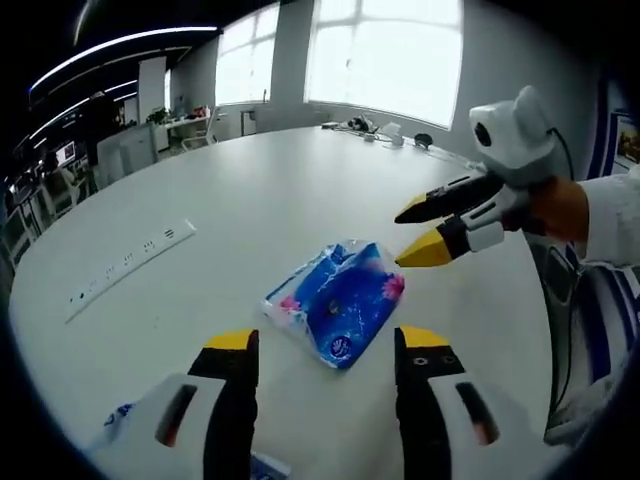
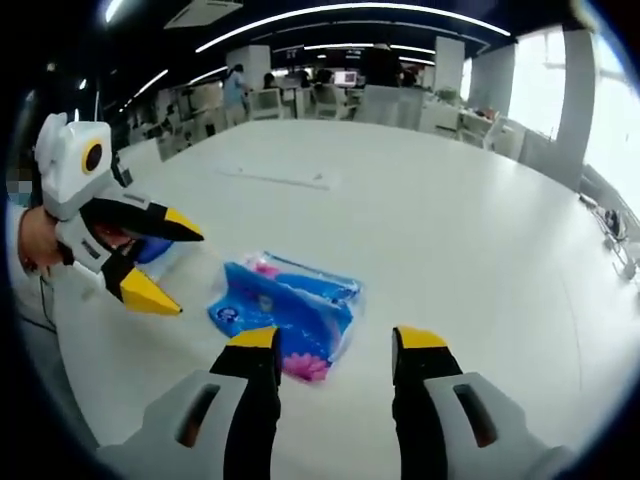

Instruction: Arrange the tabletop items into an orderly group along one side of the table until the central work area is clear of visible clutter.

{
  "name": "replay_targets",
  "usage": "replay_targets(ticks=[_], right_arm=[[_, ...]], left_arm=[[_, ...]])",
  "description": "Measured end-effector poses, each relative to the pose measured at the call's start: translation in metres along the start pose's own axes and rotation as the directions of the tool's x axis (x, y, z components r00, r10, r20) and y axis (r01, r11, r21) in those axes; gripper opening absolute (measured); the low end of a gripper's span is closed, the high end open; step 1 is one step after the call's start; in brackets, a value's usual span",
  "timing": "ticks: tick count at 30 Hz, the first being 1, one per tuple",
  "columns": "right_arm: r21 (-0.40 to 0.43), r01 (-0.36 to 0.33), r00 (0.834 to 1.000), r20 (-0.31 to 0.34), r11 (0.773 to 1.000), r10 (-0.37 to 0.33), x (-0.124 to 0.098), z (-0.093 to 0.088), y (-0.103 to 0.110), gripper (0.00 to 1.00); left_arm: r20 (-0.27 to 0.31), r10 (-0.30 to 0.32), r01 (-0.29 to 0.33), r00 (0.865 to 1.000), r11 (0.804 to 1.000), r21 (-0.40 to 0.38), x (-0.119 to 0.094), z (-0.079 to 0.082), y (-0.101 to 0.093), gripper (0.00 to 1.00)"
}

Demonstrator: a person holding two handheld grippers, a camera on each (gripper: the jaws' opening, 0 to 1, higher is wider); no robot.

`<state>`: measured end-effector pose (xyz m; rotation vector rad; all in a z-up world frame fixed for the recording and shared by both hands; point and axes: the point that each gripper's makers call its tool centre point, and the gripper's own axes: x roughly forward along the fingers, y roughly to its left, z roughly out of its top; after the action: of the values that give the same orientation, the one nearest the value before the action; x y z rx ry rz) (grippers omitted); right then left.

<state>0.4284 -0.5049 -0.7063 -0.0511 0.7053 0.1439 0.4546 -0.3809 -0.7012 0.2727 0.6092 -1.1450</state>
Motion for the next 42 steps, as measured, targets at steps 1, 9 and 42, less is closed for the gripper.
replay_targets(ticks=[1, 9, 42], right_arm=[[-0.002, -0.002, 1.0, 0.0, 1.0, 0.002, -0.001, 0.001, 0.001, 0.43], [-0.004, -0.004, 1.0, 0.021, 1.0, 0.004, -0.009, 0.01, 0.007, 0.44], [-0.06, -0.037, 0.995, 0.087, 0.998, 0.042, -0.038, 0.044, 0.055, 0.48]], left_arm=[[0.002, 0.0, 0.0, 1.0, 1.0, 0.0, -0.001, 0.001, 0.0, 0.56], [0.042, 0.006, -0.006, 0.999, 1.0, 0.003, -0.018, 0.011, 0.003, 0.57], [0.132, 0.073, -0.077, 0.989, 0.997, 0.019, -0.104, 0.019, 0.019, 0.66]])
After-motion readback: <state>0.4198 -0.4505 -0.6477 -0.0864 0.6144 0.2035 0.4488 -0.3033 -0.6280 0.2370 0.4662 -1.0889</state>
